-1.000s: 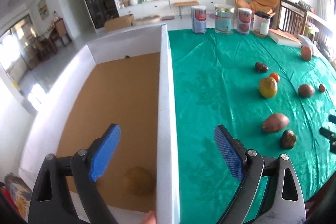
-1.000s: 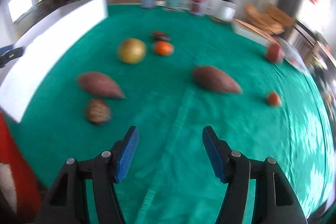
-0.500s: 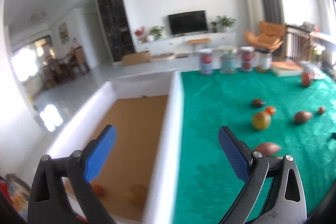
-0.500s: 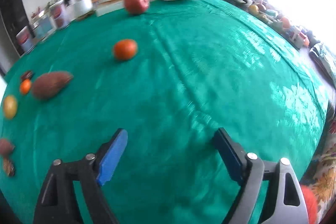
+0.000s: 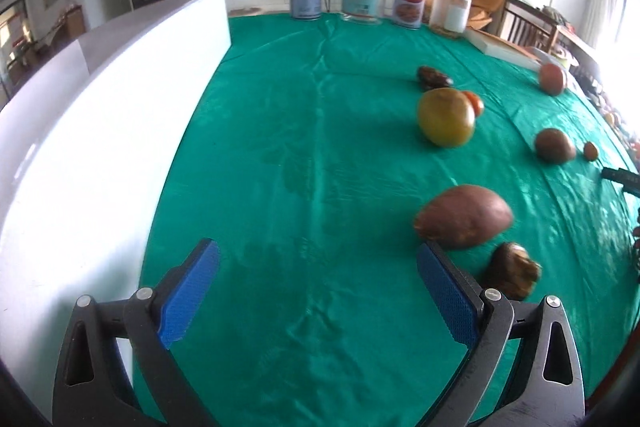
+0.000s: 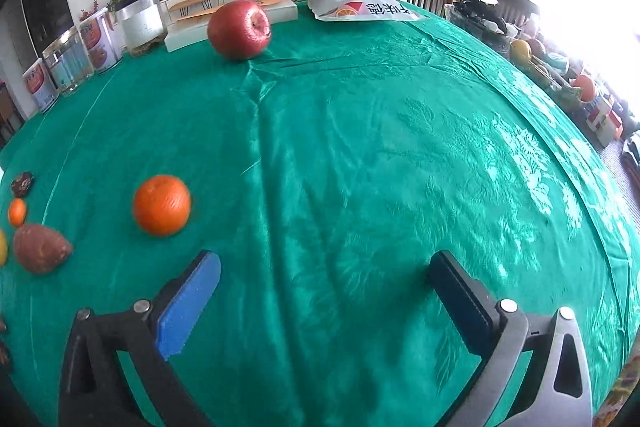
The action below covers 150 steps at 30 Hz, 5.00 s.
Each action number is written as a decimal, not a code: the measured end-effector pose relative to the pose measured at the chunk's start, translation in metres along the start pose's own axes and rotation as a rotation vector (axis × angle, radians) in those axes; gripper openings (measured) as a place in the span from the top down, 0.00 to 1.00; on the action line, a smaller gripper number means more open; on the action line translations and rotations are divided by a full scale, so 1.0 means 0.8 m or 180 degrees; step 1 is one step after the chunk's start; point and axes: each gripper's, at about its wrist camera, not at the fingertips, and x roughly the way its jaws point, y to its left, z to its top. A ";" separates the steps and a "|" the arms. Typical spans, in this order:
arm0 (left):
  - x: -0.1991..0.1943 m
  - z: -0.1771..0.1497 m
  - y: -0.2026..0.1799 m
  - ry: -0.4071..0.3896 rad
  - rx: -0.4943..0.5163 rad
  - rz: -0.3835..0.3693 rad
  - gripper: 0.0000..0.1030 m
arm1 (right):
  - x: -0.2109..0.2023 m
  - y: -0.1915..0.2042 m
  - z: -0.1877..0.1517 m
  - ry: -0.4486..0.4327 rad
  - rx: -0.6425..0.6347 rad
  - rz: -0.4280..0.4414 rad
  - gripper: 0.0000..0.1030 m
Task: Organize fruits
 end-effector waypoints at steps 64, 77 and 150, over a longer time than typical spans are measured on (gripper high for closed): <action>0.007 -0.001 0.021 0.0026 -0.0295 -0.0340 0.03 | 0.001 0.002 0.001 -0.0002 -0.0003 -0.0006 0.00; 0.007 -0.001 0.022 0.0014 -0.0317 -0.0372 0.03 | 0.001 0.002 0.001 -0.0002 -0.0003 -0.0007 0.00; 0.010 0.000 0.014 0.0042 -0.0234 -0.0296 0.03 | 0.002 0.003 0.001 -0.0006 -0.0007 -0.0015 0.00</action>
